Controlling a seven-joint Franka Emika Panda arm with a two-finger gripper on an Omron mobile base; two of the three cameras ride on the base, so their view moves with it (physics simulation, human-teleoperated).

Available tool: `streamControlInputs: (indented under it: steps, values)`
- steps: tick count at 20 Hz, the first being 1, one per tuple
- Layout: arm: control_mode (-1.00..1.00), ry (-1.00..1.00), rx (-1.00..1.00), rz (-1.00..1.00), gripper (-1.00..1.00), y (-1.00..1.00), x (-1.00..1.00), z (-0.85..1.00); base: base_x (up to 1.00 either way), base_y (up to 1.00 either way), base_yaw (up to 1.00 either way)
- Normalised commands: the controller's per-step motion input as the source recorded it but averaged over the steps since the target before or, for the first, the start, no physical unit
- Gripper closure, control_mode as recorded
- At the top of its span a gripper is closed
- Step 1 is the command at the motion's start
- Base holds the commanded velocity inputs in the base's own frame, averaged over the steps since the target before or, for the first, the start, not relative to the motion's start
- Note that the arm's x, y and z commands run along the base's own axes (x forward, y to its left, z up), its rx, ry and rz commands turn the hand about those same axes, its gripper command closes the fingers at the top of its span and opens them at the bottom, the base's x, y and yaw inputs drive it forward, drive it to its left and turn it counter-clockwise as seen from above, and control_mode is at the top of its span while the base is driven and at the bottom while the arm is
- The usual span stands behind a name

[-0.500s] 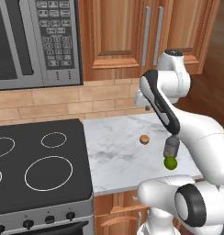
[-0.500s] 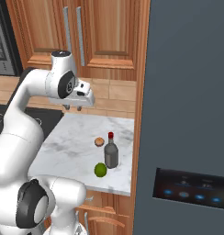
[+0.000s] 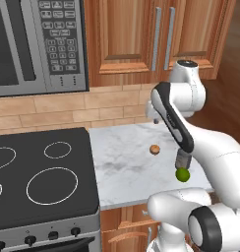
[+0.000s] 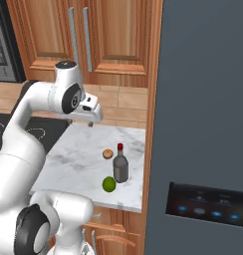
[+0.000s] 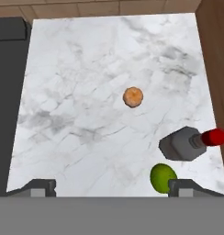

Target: Place the liquor on the top shelf of the fridge to keep it out of children's reach, and place the lime and tangerine on lower shelves for easy access.

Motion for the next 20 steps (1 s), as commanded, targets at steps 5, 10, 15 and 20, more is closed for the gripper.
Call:
streamControlInputs:
  steps: [5,10,15,20]
  values:
    - [-1.0,-0.03,0.0,-0.13,-1.0,-0.02,-0.26,-0.56,0.0,0.0,0.0]
    - [-1.0,0.0,0.0,-0.17,-1.0,-0.1,-0.07,-0.47,0.0,0.0,0.0]
    - [-1.0,0.0,0.0,-0.2,-1.0,-0.15,-0.02,-0.27,0.0,0.0,0.0]
    - [-1.0,0.0,0.0,-0.16,-1.0,-0.34,0.0,-0.08,0.0,0.0,0.0]
